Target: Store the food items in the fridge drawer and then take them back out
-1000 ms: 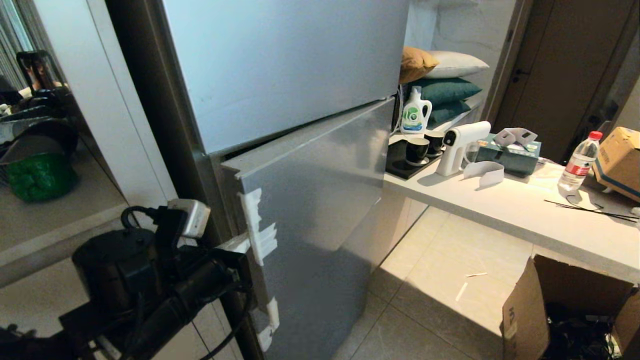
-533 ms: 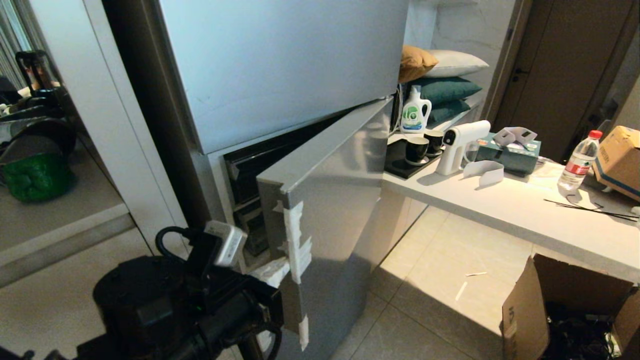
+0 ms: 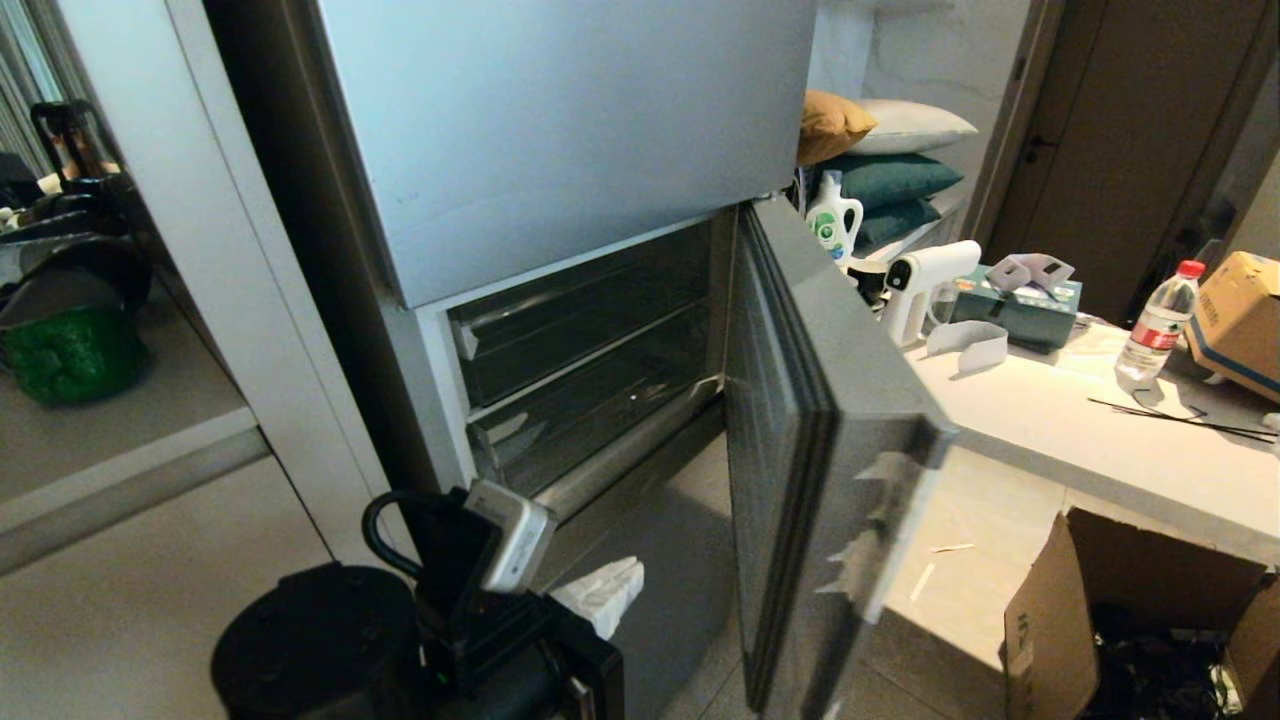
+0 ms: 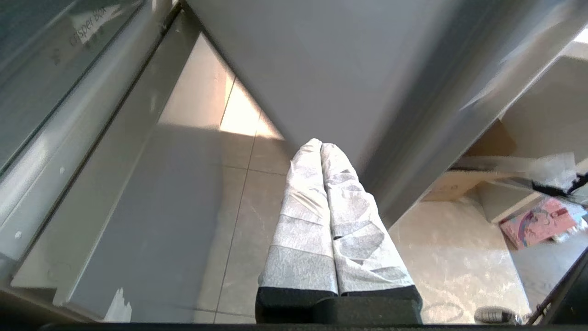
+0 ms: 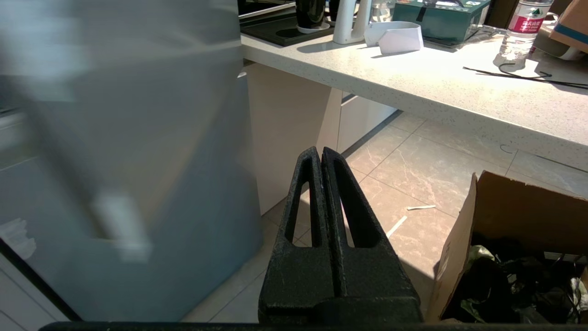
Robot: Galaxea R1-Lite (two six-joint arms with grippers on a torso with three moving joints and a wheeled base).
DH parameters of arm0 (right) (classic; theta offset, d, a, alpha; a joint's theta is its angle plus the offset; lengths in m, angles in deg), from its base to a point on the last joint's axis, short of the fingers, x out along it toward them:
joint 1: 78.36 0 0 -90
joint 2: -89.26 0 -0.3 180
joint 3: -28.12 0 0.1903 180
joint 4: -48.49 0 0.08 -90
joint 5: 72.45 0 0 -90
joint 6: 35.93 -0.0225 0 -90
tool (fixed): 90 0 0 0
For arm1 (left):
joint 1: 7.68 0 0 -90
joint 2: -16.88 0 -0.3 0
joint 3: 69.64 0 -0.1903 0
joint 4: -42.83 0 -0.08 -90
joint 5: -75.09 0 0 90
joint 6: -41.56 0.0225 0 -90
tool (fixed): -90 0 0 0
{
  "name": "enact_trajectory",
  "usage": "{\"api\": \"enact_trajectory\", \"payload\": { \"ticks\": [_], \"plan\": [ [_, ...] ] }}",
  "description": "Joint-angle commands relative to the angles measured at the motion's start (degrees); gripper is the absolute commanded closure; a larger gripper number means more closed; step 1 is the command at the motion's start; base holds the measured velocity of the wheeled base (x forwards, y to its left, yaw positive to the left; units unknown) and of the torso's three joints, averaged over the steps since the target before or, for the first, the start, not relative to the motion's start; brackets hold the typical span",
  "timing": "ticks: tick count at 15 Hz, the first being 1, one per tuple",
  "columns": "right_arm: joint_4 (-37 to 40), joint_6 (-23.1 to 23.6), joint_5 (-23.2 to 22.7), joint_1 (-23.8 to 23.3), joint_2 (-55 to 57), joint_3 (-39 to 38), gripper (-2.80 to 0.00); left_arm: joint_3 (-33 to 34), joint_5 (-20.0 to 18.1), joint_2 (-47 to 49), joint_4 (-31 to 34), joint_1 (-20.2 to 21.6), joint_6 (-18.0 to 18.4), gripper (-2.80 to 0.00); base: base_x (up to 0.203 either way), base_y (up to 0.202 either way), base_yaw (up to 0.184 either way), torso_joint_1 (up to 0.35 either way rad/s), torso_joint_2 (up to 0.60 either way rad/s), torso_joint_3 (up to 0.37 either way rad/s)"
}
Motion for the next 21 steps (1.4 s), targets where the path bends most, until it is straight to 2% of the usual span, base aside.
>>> {"api": "enact_trajectory", "payload": {
  "ticks": [1, 3, 6, 9, 15, 16, 17, 19, 21],
  "plan": [
    [-0.04, 0.04, 0.0, 0.01, 0.02, -1.76, 0.0, 0.32, 0.5, -0.31, -0.43, -0.37, -0.02, 0.0, 0.0, 0.0, 0.0, 0.0, 0.0, 0.0],
    [-0.04, 0.04, 0.0, 0.01, 0.02, -1.76, 0.0, 0.96, 3.31, -2.12, -0.57, 0.16, -0.1, 0.0, 0.0, 0.0, 0.0, 0.0, 0.0, 0.0],
    [-0.04, 0.04, 0.0, 0.01, 0.02, -1.76, 0.0, 1.8, 3.96, -7.64, -0.56, 2.93, 0.16, 0.0, 0.0, 0.0, 0.0, 0.0, 0.0, 0.0],
    [-0.04, 0.04, 0.0, 0.01, 0.02, -1.76, 0.0, 2.65, 4.02, -11.87, -0.52, 10.69, 0.4, 0.0, 0.0, 0.0, 0.0, 0.0, 0.0, 0.0],
    [-0.04, 0.04, 0.0, 0.01, 0.02, -1.76, 0.0, 7.08, 4.41, -20.54, -0.14, 30.18, 0.47, 0.0, 0.0, 0.0, 0.0, 0.0, 0.0, 0.0],
    [-0.04, 0.04, 0.0, 0.01, 0.02, -1.76, 0.0, 8.32, 5.15, -21.7, -0.1, 32.38, 0.49, 0.0, 0.0, 0.0, 0.0, 0.0, 0.0, 0.0],
    [-0.04, 0.04, 0.0, 0.01, 0.02, -1.76, 0.0, 9.69, 7.44, -22.58, -0.09, 34.1, 0.5, 0.0, 0.0, 0.0, 0.0, 0.0, 0.0, 0.0],
    [-0.04, 0.04, 0.0, 0.01, 0.02, -1.76, 0.0, 11.72, 12.06, -24.79, -0.13, 34.53, 0.4, 0.0, 0.0, 0.0, 0.0, 0.0, 0.0, 0.0],
    [-0.04, 0.04, 0.0, 0.01, 0.02, -1.76, 0.0, 13.7, 13.15, -28.18, -0.09, 34.52, 0.32, 0.0, 0.0, 0.0, 0.0, 0.0, 0.0, 0.0]
  ]
}}
